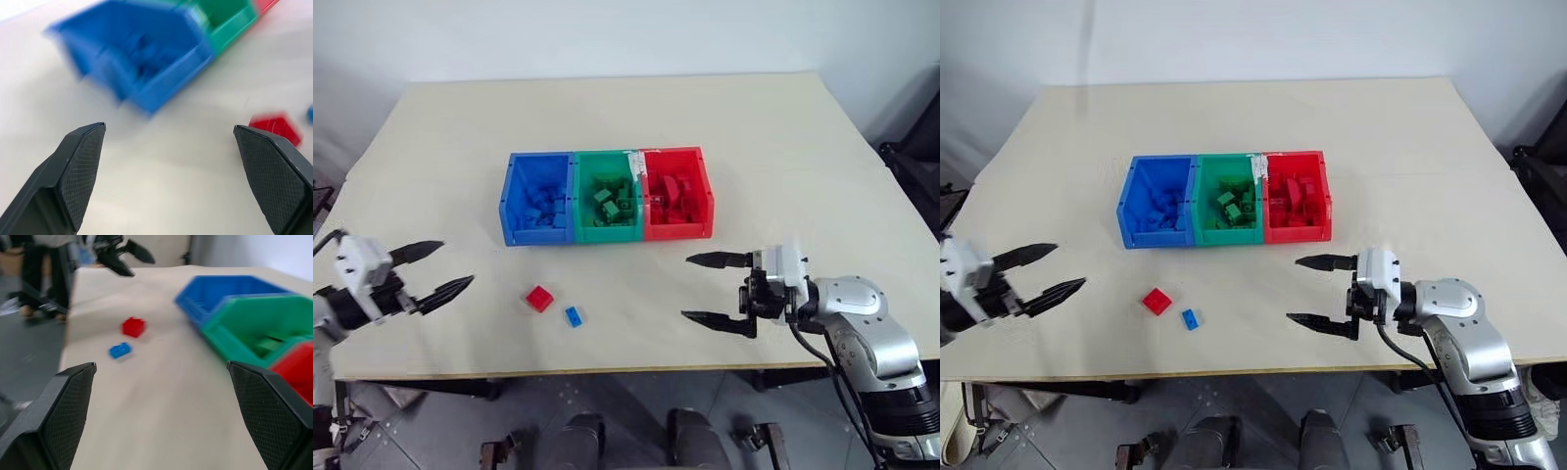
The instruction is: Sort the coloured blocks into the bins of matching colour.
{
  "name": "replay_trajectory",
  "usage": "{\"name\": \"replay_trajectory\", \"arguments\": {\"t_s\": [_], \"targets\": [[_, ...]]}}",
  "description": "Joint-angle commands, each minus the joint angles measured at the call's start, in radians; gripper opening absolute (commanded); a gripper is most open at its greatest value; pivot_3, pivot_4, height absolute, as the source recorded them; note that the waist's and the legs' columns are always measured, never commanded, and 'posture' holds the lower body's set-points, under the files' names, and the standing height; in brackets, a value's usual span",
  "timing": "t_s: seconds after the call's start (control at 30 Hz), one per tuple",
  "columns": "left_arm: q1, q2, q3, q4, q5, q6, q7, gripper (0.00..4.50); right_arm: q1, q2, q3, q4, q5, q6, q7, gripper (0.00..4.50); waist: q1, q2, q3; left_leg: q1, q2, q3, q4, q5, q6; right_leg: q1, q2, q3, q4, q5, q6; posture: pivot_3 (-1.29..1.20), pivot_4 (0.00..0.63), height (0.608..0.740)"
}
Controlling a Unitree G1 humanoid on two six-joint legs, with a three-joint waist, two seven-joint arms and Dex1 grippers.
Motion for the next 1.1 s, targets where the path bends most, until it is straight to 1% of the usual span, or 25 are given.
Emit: {"name": "replay_trajectory", "arguments": {"t_s": [0.03, 0.17, 0.23, 0.37, 0.47, 0.57, 0.63, 0.8, 0.9, 1.0, 1.1], "targets": [[0.042, 0.028, 0.016, -0.029, -0.017, -0.029, -0.062, 4.44, -0.001, -0.011, -0.003, 0.005, -0.007, -0.025, 0.024, 4.5, -0.001, 0.0, 0.0, 0.0, 0.0, 0.0, 0.0, 0.0, 0.0, 0.0, 0.0, 0.0, 0.0, 0.0, 0.0, 0.0, 0.15, 0.74], [0.035, 0.022, -0.069, -0.109, 0.014, -0.071, -0.103, 4.44, -0.007, -0.022, -0.013, 0.031, -0.02, -0.038, 0.044, 4.5, -0.003, 0.0, 0.0, 0.0, 0.001, 0.0, -0.001, 0.0, 0.0, 0.0, 0.0, 0.0, 0.0, 0.0, 0.0, 0.0, 0.15, 0.74], [-0.002, 0.019, -0.156, -0.177, 0.04, -0.095, -0.124, 4.44, 0.009, -0.046, -0.034, 0.037, -0.027, -0.047, 0.058, 4.5, -0.002, 0.0, 0.0, 0.0, 0.001, 0.001, -0.001, 0.0, 0.0, 0.0, 0.0, 0.0, 0.0, 0.0, 0.0, 0.0, 0.15, 0.74], [-0.053, 0.029, -0.277, -0.265, 0.068, -0.11, -0.162, 4.44, 0.045, -0.082, -0.055, 0.034, -0.032, -0.057, 0.068, 4.5, -0.005, 0.0, 0.0, 0.0, 0.001, 0.001, -0.001, 0.0, 0.0, 0.0, 0.001, 0.0, -0.001, 0.0, 0.0, 0.0, 0.15, 0.74], [-0.125, 0.042, -0.4, -0.315, 0.126, -0.105, -0.194, 4.44, 0.086, -0.107, -0.079, 0.025, -0.024, -0.05, 0.065, 4.5, -0.008, 0.0, 0.0, 0.0, -0.001, 0.002, -0.002, 0.0, -0.001, -0.001, 0.002, 0.0, -0.001, 0.0, 0.0, 0.0, 0.15, 0.74], [-0.276, 0.015, -0.58, -0.301, 0.242, -0.153, -0.25, 4.44, 0.16, -0.162, -0.109, -0.021, 0.023, 0.031, 0.083, 4.5, -0.002, 0.0, 0.0, 0.0, -0.003, 0.002, -0.001, 0.0, -0.001, -0.001, 0.002, 0.0, -0.001, 0.0, 0.0, 0.0, 0.15, 0.74], [-0.358, -0.002, -0.658, -0.255, 0.291, -0.183, -0.279, 4.44, 0.202, -0.183, -0.128, -0.056, 0.045, 0.062, 0.08, 4.5, 0.003, 0.0, 0.0, -0.001, -0.003, 0.003, 0.0, 0.0, -0.001, 0.0, 0.002, 0.0, -0.001, 0.0, 0.0, 0.0, 0.15, 0.74], [-0.467, -0.022, -0.762, -0.121, 0.366, -0.265, -0.33, 4.44, 0.268, -0.185, -0.167, -0.114, 0.045, 0.068, 0.04, 4.5, -0.009, 0.0, 0.0, 0.0, -0.003, 0.004, -0.001, -0.001, -0.001, -0.001, 0.003, 0.0, -0.001, 0.0, 0.0, 0.0, 0.15, 0.74], [-0.516, -0.041, -0.8, -0.037, 0.4, -0.312, -0.342, 4.44, 0.307, -0.179, -0.188, -0.142, 0.042, 0.06, 0.014, 4.5, -0.005, 0.0, 0.0, 0.0, -0.003, 0.005, 0.0, -0.001, -0.001, -0.001, 0.003, 0.0, -0.001, 0.0, 0.0, 0.0, 0.15, 0.74], [-0.544, -0.051, -0.822, 0.013, 0.418, -0.34, -0.357, 3.9, 0.333, -0.174, -0.201, -0.166, 0.044, 0.059, -0.008, 4.5, -0.004, 0.0, 0.0, -0.001, -0.003, 0.006, 0.001, -0.001, 0.0, 0.0, 0.003, 0.0, -0.001, 0.0, 0.0, 0.0, 0.15, 0.74], [-0.561, -0.066, -0.838, 0.04, 0.429, -0.359, -0.36, 3.0, 0.344, -0.169, -0.201, -0.178, 0.042, 0.058, -0.024, 4.5, -0.002, 0.0, 0.0, 0.0, -0.003, 0.005, 0.001, -0.001, 0.0, 0.0, 0.003, 0.0, 0.0, 0.0, 0.001, 0.0, 0.15, 0.74]]}}
